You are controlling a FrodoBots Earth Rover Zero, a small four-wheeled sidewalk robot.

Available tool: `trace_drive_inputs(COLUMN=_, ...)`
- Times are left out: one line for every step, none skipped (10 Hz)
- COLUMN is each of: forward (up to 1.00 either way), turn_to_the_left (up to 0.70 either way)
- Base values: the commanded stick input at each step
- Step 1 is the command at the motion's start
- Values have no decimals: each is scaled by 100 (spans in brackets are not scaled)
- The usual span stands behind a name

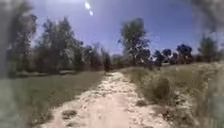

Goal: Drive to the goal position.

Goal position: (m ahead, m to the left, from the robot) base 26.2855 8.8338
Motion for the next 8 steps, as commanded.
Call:
trace_drive_inputs(forward=85, turn_to_the_left=0)
trace_drive_inputs(forward=85, turn_to_the_left=0)
trace_drive_inputs(forward=85, turn_to_the_left=0)
trace_drive_inputs(forward=85, turn_to_the_left=0)
trace_drive_inputs(forward=85, turn_to_the_left=0)
trace_drive_inputs(forward=85, turn_to_the_left=0)
trace_drive_inputs(forward=85, turn_to_the_left=0)
trace_drive_inputs(forward=85, turn_to_the_left=0)
